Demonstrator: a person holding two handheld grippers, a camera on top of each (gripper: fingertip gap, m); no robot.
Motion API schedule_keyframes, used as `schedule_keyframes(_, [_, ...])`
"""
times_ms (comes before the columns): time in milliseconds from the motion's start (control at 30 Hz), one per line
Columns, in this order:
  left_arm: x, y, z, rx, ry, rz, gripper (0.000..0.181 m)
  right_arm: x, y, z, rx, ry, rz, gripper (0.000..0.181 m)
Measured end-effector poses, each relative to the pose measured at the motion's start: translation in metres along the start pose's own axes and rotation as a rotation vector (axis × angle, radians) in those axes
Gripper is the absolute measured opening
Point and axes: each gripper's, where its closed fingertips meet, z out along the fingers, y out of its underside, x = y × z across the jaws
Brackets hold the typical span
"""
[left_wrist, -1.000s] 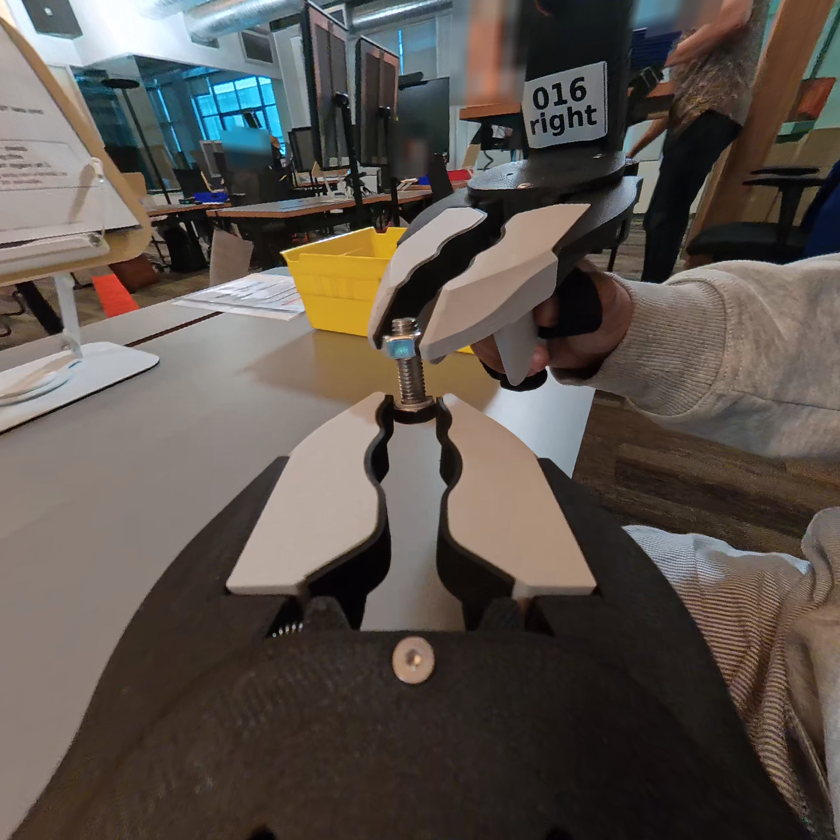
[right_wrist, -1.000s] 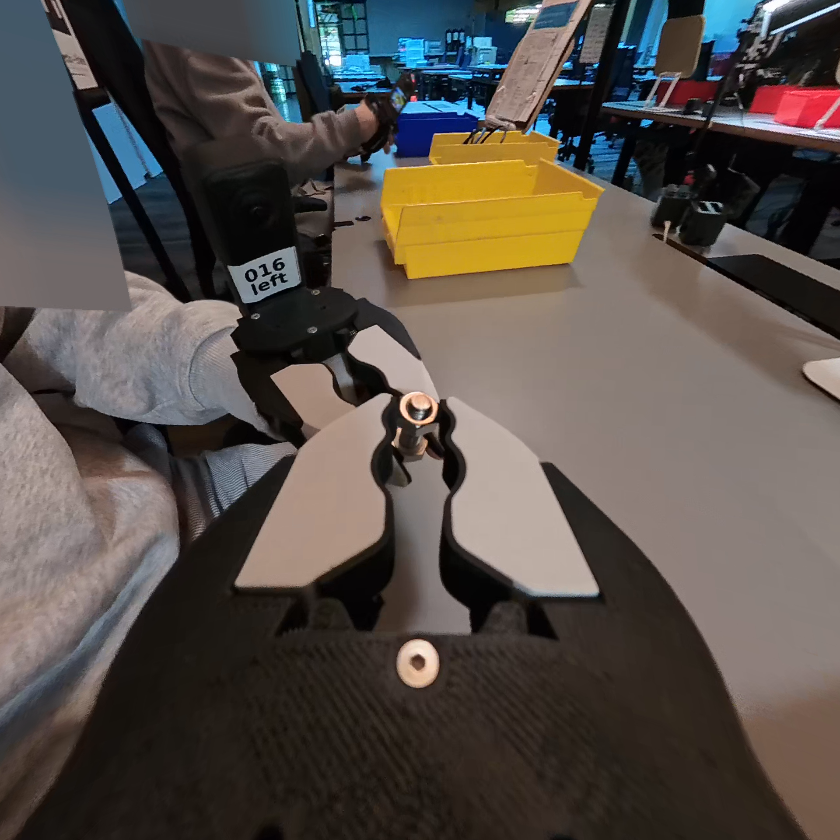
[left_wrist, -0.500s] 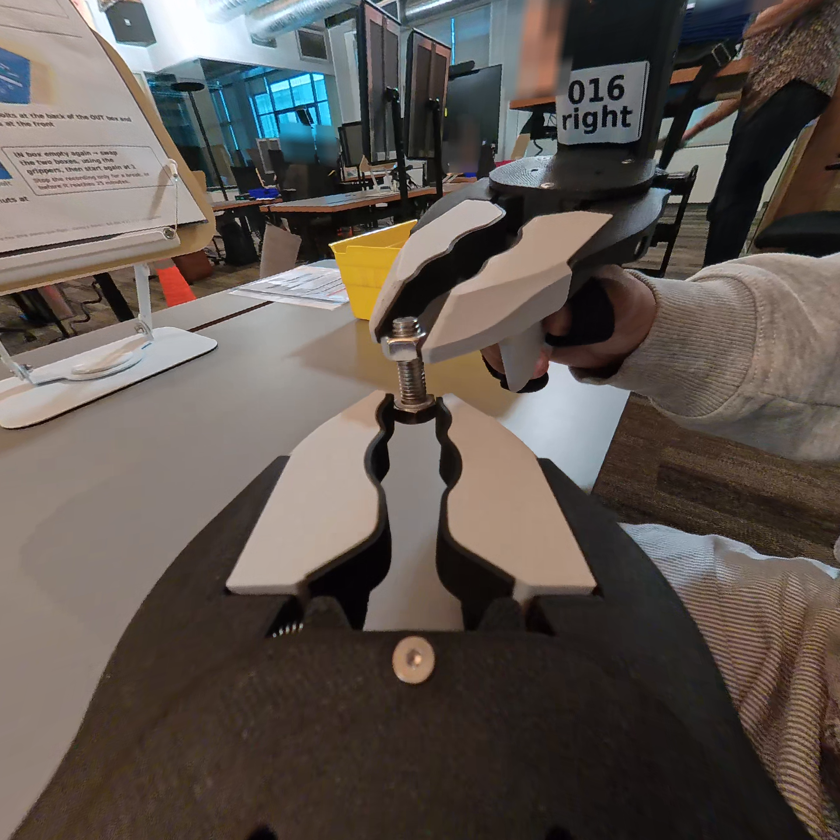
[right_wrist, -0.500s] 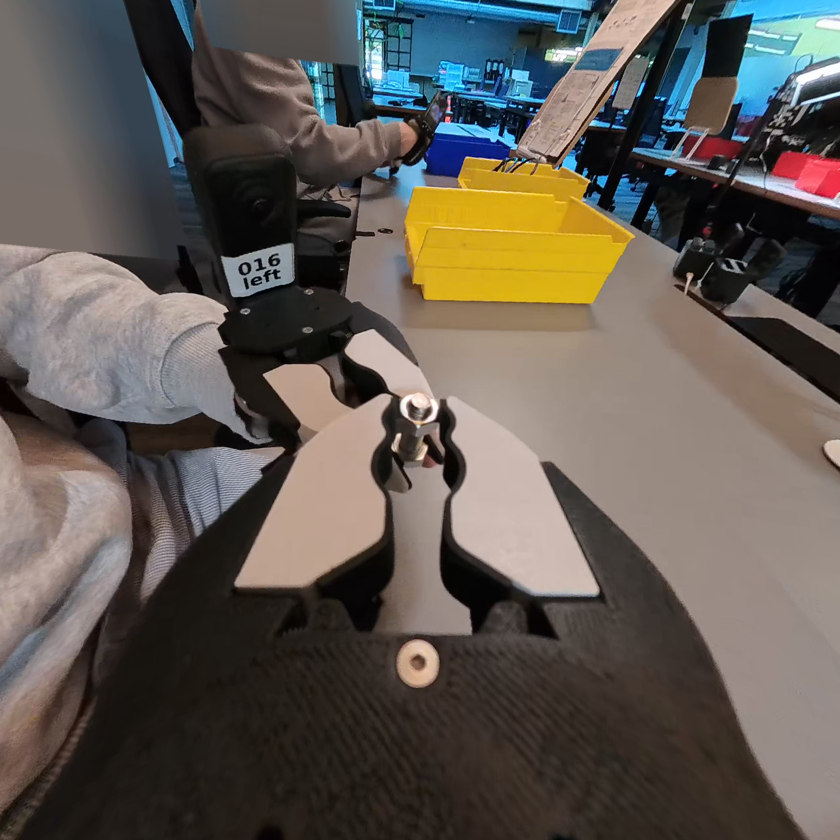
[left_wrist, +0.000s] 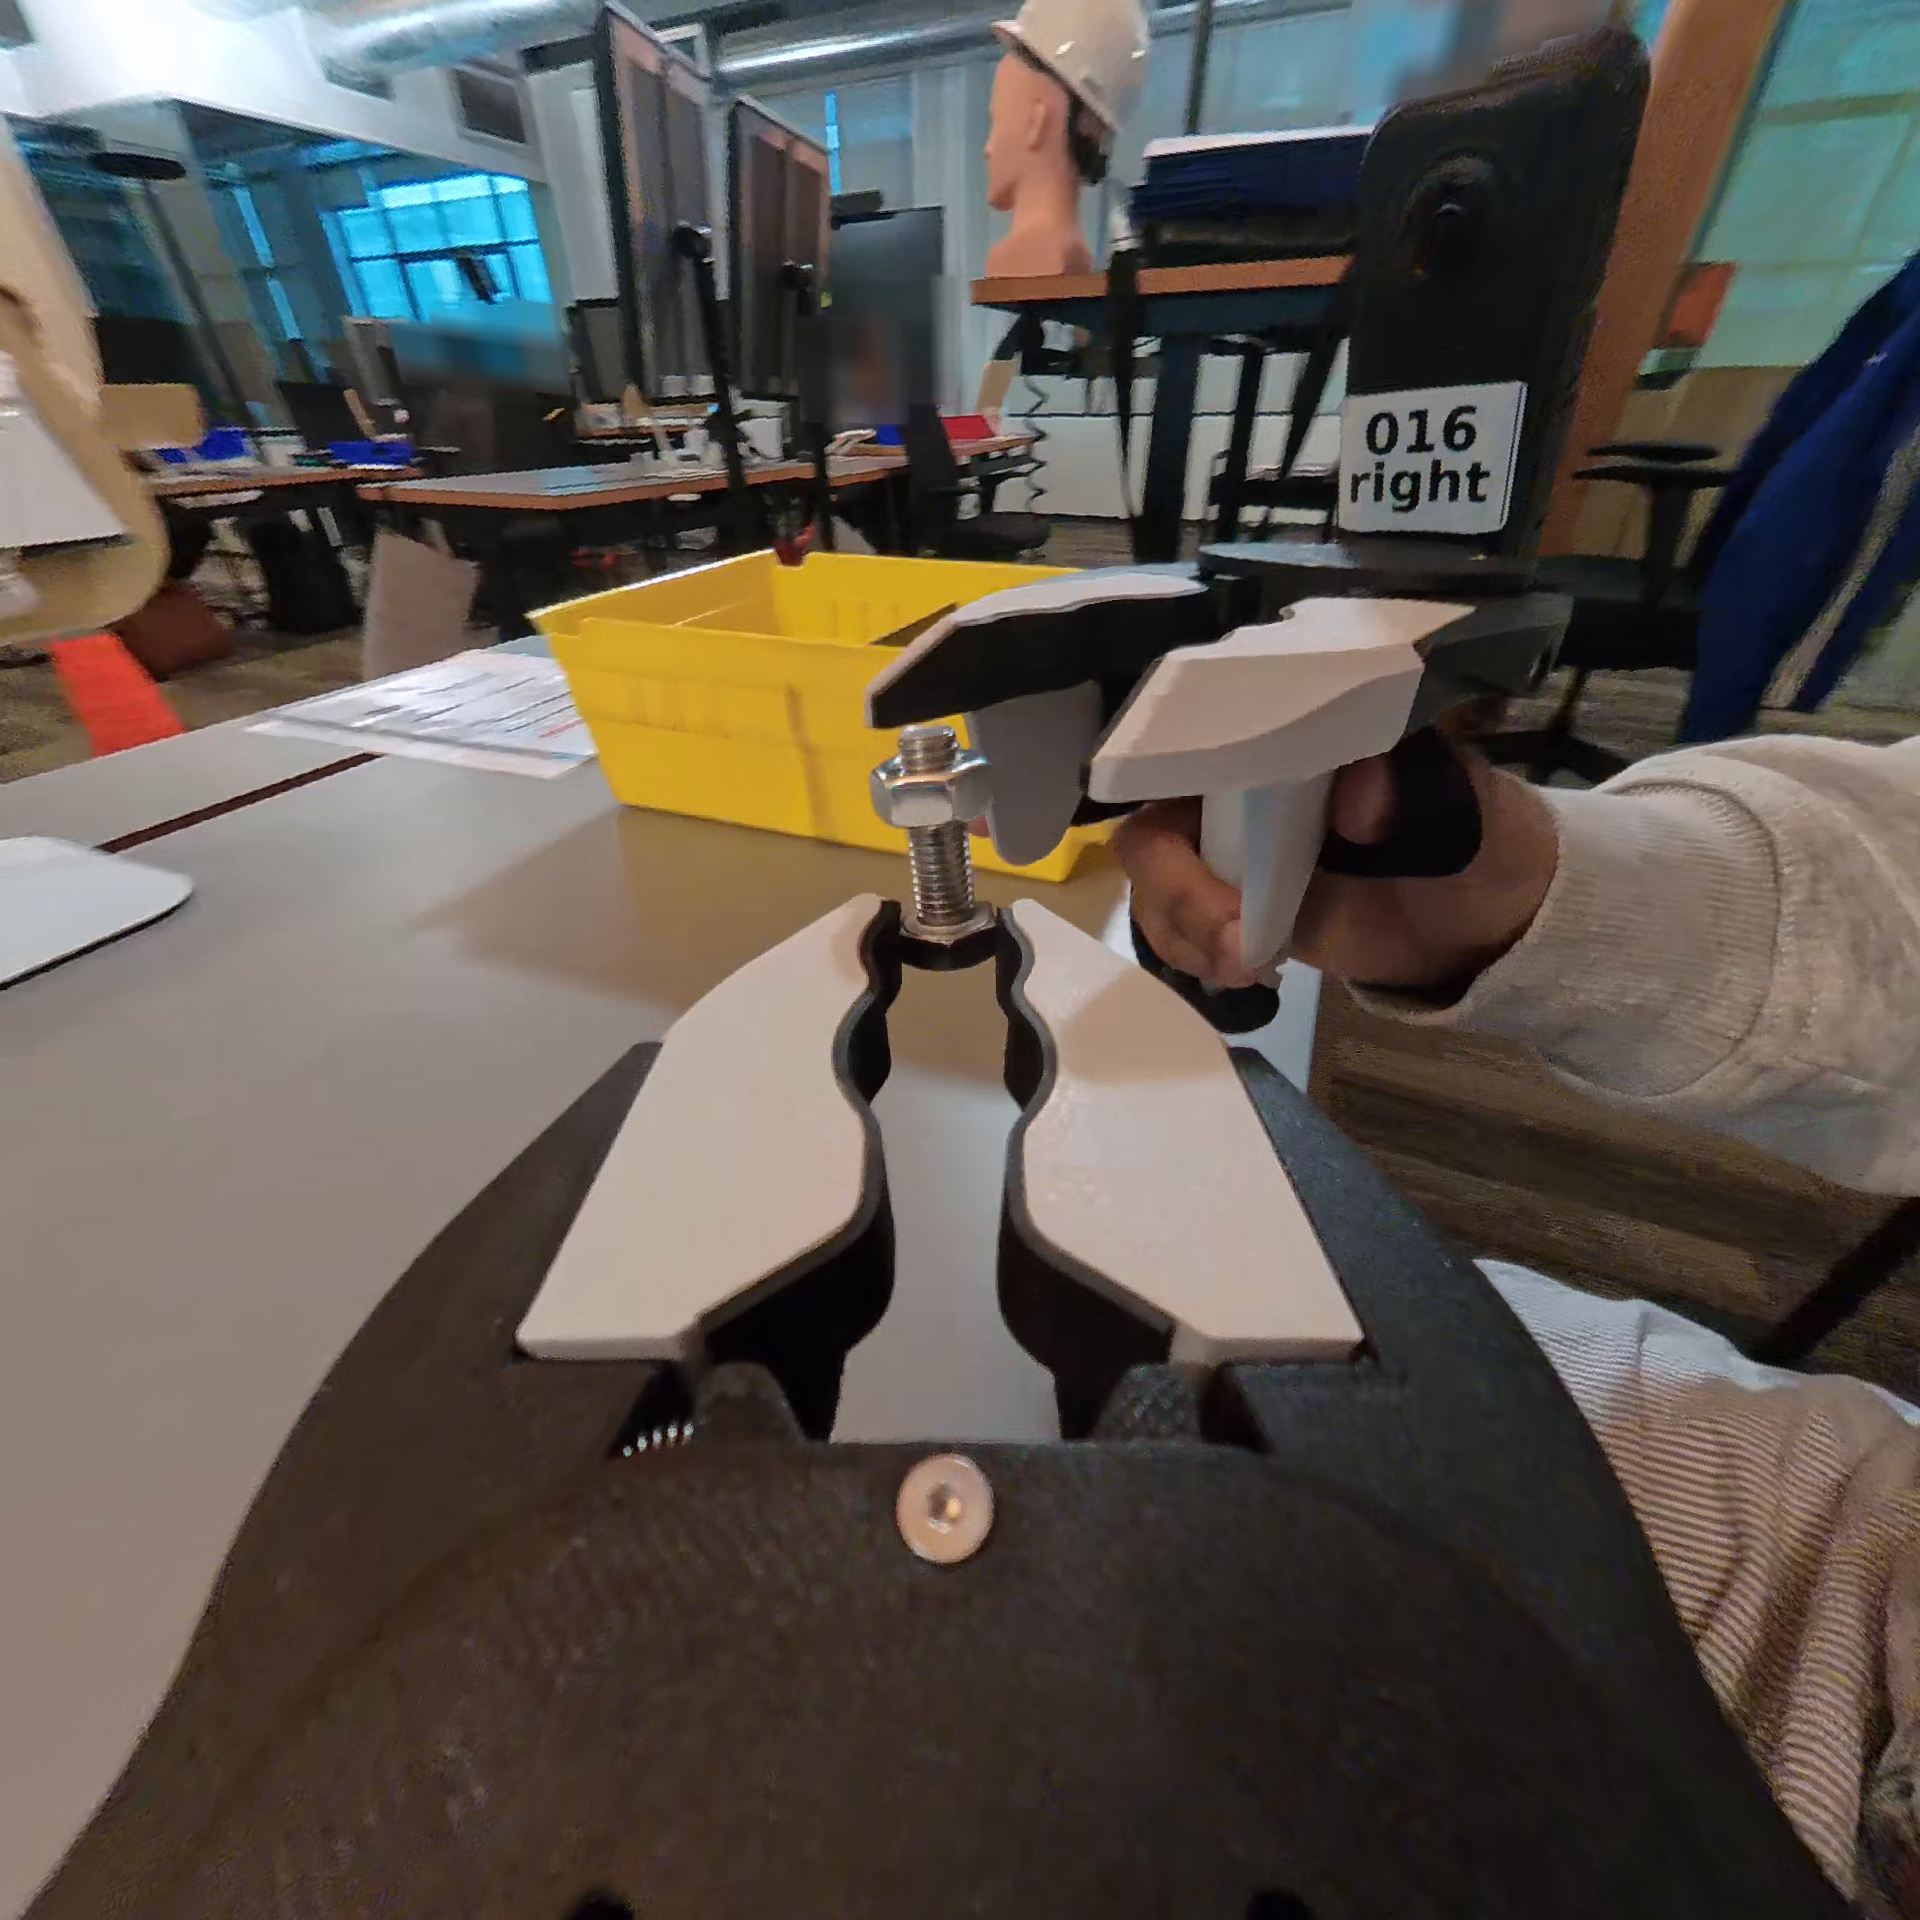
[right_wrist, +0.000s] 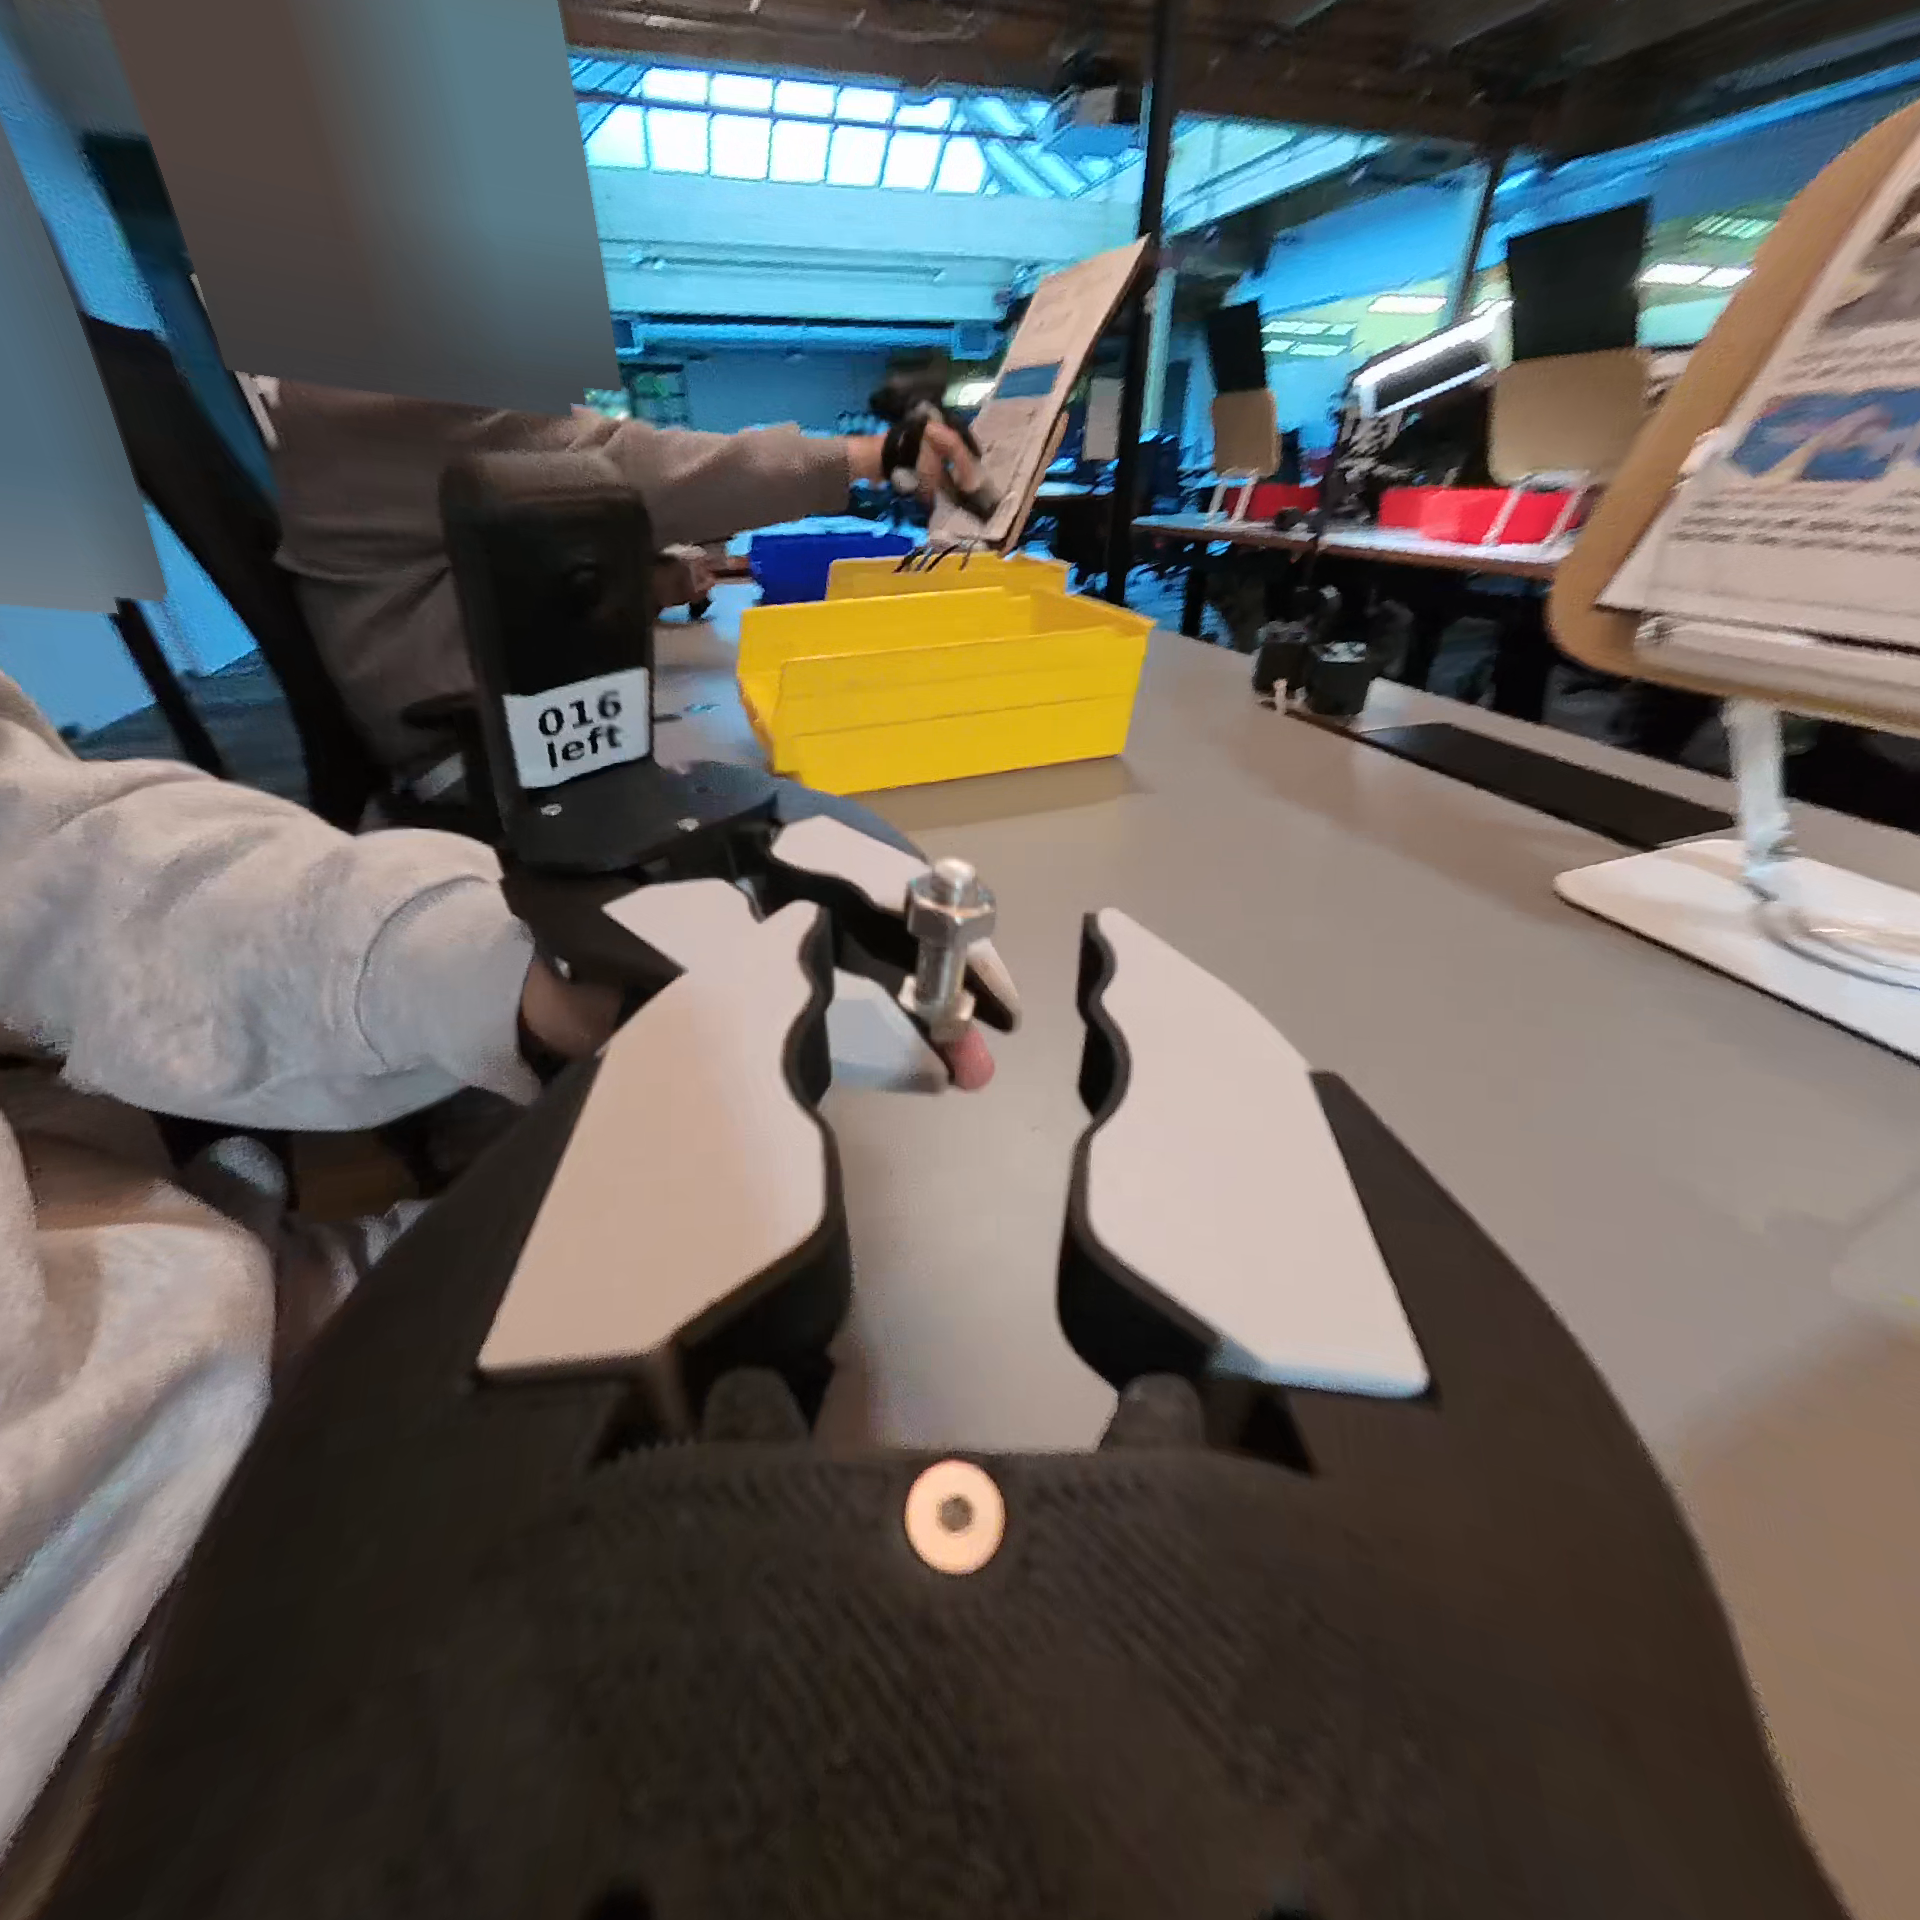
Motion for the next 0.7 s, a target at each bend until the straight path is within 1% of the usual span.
schedule_keyframes(67, [0.011, -0.003, 0.012, 0.019, 0.056, -0.004, 0.018, 0.0, -0.004, -0.011, 0.03, 0.051, -0.008, 0.043])
schedule_keyframes(167, [0.025, -0.007, 0.024, 0.047, 0.128, -0.033, 0.018, 0.003, -0.003, -0.027, 0.014, 0.127, -0.044, 0.033])
schedule_keyframes(200, [0.027, -0.008, 0.027, 0.053, 0.139, -0.04, 0.018, 0.006, -0.003, -0.033, 0.003, 0.157, -0.067, 0.027])
schedule_keyframes(267, [0.029, -0.011, 0.031, 0.068, 0.157, -0.048, 0.018, 0.01, -0.005, -0.045, 0.003, 0.203, -0.099, 0.026])
schedule_keyframes(400, [0.03, -0.016, 0.031, 0.096, 0.169, -0.075, 0.017, 0.016, -0.009, -0.06, 0.023, 0.241, -0.074, 0.024])
schedule_keyframes(500, [0.032, -0.016, 0.028, 0.106, 0.167, -0.071, 0.017, 0.011, -0.011, -0.055, 0.034, 0.225, -0.075, 0.018])
schedule_keyframes(533, [0.033, -0.017, 0.026, 0.113, 0.166, -0.068, 0.017, 0.01, -0.012, -0.052, 0.043, 0.223, -0.071, 0.018])
schedule_keyframes(633, [0.03, -0.016, 0.019, 0.113, 0.131, -0.054, 0.017, 0.003, -0.019, -0.041, 0.103, 0.171, 0.001, 0.016])
schedule_keyframes(700, [0.026, -0.012, 0.013, 0.098, 0.094, -0.05, 0.017, -0.001, -0.021, -0.031, 0.111, 0.124, 0.039, 0.014])
